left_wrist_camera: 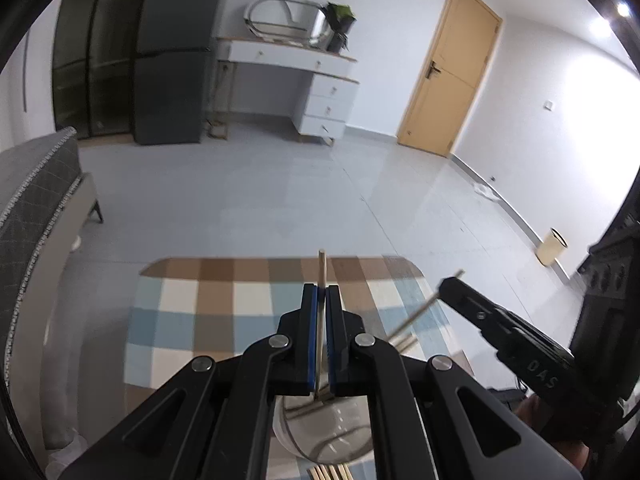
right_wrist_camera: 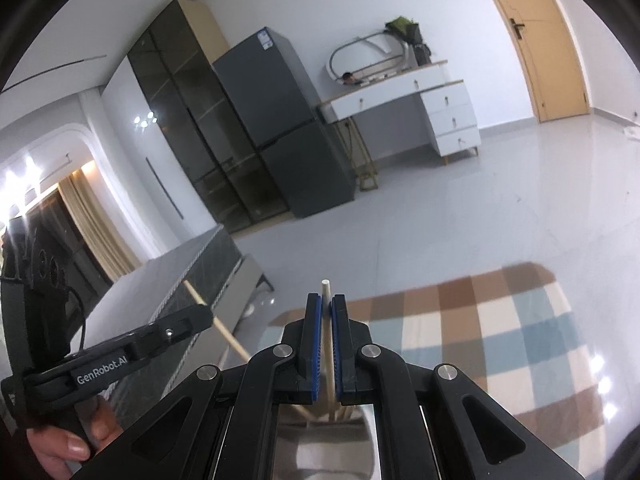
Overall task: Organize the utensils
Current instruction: 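Open both grippers above the grey holder to drop the chopsticks in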
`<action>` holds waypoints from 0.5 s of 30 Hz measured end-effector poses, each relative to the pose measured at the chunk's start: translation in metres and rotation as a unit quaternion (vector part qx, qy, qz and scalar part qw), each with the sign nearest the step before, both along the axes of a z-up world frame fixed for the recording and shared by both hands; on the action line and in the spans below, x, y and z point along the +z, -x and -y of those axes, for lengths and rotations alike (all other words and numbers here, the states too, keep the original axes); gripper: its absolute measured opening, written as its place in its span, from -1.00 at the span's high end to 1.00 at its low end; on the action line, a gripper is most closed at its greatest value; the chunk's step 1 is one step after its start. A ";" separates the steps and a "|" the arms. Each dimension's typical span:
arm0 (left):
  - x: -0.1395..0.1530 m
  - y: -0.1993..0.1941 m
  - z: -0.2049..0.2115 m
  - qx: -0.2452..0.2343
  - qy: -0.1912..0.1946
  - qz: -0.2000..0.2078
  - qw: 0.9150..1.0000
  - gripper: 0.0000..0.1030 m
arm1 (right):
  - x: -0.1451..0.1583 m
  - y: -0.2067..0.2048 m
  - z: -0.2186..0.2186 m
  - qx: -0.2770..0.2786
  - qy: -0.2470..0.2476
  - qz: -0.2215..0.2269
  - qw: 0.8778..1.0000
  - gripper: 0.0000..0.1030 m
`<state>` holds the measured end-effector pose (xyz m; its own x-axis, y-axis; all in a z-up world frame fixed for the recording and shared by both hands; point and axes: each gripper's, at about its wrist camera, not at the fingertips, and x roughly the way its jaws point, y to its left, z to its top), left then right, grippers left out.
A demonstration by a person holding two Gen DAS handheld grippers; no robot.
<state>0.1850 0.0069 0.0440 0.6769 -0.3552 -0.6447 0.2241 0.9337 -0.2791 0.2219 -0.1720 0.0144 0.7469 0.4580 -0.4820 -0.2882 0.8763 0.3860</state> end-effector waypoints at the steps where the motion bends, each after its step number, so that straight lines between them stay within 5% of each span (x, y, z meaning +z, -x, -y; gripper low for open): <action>1: -0.002 0.001 0.001 -0.005 0.000 -0.004 1.000 1.00 | -0.003 0.001 -0.001 0.003 0.003 -0.004 1.000 0.88; 10: -0.008 0.005 0.003 -0.004 -0.005 -0.040 0.999 0.92 | -0.046 0.016 0.012 0.028 -0.011 -0.090 0.995 0.78; 15: -0.001 0.033 0.000 0.026 -0.006 -0.035 0.999 0.21 | -0.044 0.047 0.041 0.004 -0.015 -0.087 0.996 0.56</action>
<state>0.1522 0.0072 0.0433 0.6476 -0.3124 -0.6950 0.1564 0.9472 -0.2800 0.1752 -0.2127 -0.0294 0.6500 0.4799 -0.5892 -0.2214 0.8613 0.4573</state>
